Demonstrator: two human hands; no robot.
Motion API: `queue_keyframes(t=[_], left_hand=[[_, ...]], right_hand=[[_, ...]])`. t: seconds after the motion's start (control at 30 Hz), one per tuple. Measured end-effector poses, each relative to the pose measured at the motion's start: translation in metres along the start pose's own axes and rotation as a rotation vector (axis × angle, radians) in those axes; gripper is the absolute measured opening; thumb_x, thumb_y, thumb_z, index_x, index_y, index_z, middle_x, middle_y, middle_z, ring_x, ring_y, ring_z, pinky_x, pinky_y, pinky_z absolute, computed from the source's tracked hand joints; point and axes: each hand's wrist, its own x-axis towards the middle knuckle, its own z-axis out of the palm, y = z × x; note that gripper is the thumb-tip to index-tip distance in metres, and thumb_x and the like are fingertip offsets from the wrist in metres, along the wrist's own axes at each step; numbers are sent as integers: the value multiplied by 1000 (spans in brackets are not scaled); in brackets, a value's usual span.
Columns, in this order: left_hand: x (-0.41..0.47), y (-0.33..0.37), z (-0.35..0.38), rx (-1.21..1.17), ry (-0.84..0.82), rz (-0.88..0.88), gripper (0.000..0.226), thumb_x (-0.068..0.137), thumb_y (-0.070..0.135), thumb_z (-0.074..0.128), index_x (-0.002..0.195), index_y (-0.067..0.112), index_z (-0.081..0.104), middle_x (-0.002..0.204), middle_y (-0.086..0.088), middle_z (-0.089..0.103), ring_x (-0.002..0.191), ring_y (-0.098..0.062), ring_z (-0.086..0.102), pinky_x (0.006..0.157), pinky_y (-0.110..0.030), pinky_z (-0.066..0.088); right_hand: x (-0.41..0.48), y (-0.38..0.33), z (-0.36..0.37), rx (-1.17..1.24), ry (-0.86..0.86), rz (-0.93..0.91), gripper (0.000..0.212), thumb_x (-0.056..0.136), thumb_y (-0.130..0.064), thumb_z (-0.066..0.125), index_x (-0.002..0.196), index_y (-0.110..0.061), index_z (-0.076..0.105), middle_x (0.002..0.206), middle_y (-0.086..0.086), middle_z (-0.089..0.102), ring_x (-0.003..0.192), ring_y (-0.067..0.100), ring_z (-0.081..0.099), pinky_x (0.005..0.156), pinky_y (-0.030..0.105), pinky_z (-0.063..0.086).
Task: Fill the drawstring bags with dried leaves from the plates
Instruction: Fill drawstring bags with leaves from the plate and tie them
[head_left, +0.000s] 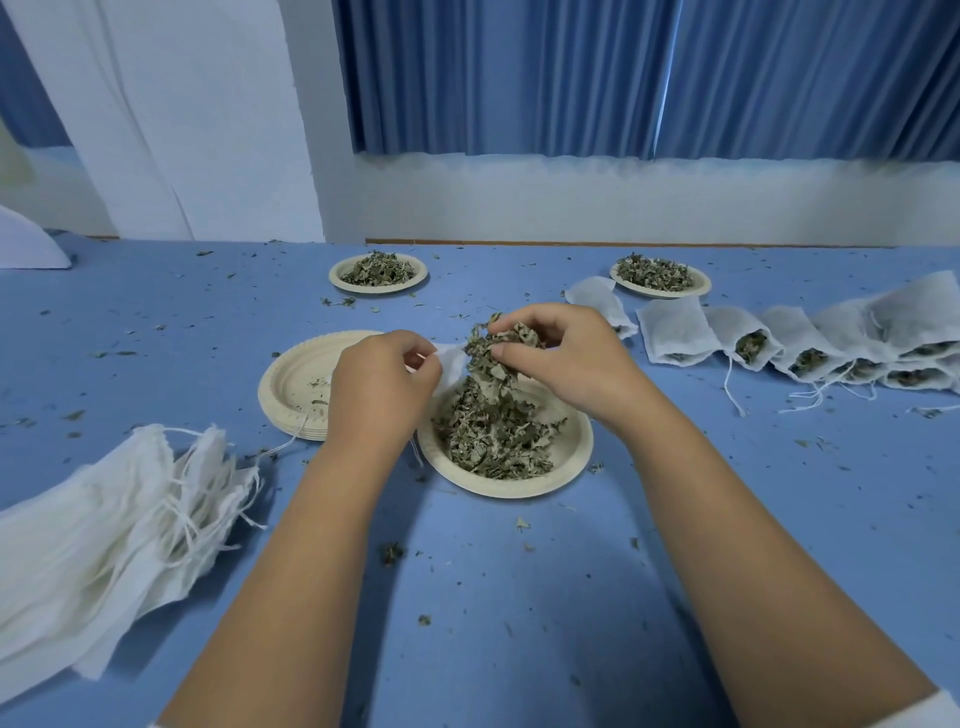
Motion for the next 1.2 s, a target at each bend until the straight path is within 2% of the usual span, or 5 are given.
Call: queue_keyframes(t=[0.47, 0.7, 0.9, 1.03, 1.2], left_hand=[[-4, 16, 2, -142, -3, -71, 13, 88, 16, 66, 92, 14, 78, 80, 7, 69, 76, -9, 62, 67, -19, 42], [-4, 18, 0, -350, -45, -165, 32, 89, 13, 65, 63, 31, 67, 54, 15, 66, 55, -3, 66, 61, -17, 55], [-7, 21, 1, -341, -64, -104, 26, 88, 17, 67, 70, 36, 67, 65, 21, 66, 68, 6, 64, 73, -20, 53], [-9, 23, 2, -348, -96, -76, 35, 87, 14, 65, 63, 39, 63, 58, 31, 62, 63, 12, 60, 67, -10, 49], [-8, 20, 4, -481, -145, -142, 29, 89, 11, 65, 72, 34, 70, 63, 14, 69, 70, -13, 67, 84, -42, 58]], right_hand=[[-3, -10, 15, 442, 114, 114, 13, 83, -14, 72, 89, -26, 75, 71, -12, 70, 70, 2, 65, 71, 19, 52], [-4, -2, 20, 256, 115, 213, 7, 82, -18, 72, 83, -25, 74, 93, 8, 74, 76, 11, 60, 71, 24, 51], [-3, 6, 20, 11, 75, 147, 9, 78, -17, 71, 87, -21, 71, 51, -20, 52, 42, 1, 37, 46, 15, 34], [-2, 8, 16, 113, 20, 220, 20, 80, -14, 74, 97, -17, 62, 61, -14, 61, 40, -2, 49, 39, 16, 39], [-3, 12, 15, 305, -29, 251, 14, 77, -14, 81, 87, -14, 72, 60, -12, 69, 56, -2, 64, 49, 11, 45]])
